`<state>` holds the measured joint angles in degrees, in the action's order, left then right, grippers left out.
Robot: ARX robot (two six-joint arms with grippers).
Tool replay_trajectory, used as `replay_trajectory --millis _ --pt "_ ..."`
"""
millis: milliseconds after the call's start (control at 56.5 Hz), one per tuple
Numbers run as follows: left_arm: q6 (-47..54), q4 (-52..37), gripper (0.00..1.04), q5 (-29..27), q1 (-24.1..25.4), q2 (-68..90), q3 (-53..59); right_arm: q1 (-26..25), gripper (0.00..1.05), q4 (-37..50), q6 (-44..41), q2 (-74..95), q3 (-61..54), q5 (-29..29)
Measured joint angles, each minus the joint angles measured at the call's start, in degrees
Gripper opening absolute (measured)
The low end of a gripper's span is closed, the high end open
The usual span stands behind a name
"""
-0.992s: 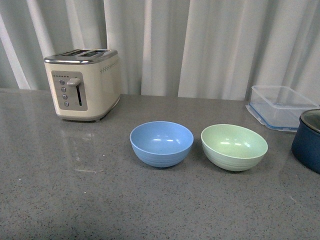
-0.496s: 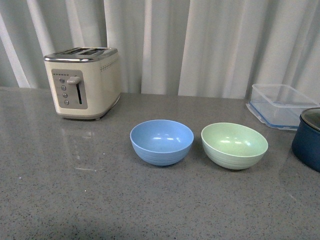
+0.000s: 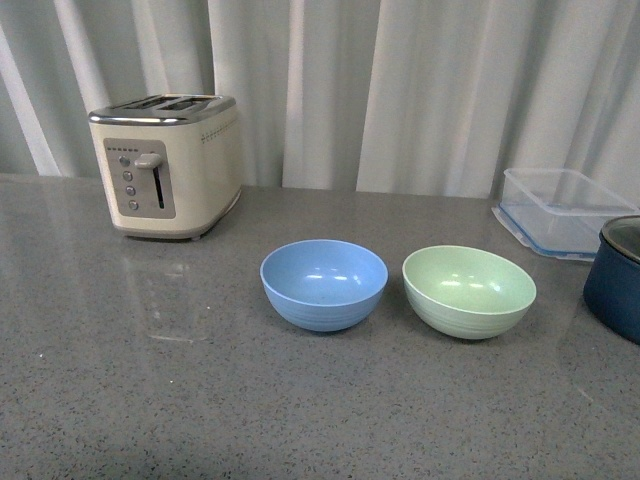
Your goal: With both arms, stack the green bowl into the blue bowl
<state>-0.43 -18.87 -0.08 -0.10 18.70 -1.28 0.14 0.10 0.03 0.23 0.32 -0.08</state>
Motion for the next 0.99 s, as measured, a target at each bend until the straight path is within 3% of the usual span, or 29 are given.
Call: replay_trajectory --millis 549,638,797,992 --pt "0.0 8.7 0.04 0.0 0.0 -8.8 0.0 0.0 0.95 0.0 0.0 0.0 0.0 0.0" --pt "0.0 18.2 0.04 0.0 0.0 -16.5 0.0 0.0 0.95 0.0 0.0 0.0 0.0 0.0" --pt "0.0 18.8 0.04 0.0 0.0 -18.4 0.0 0.0 0.95 0.0 0.0 0.0 0.0 0.0" --pt "0.0 18.8 0.40 0.0 0.0 -18.5 0.0 0.0 0.95 0.0 0.0 0.0 0.0 0.0"
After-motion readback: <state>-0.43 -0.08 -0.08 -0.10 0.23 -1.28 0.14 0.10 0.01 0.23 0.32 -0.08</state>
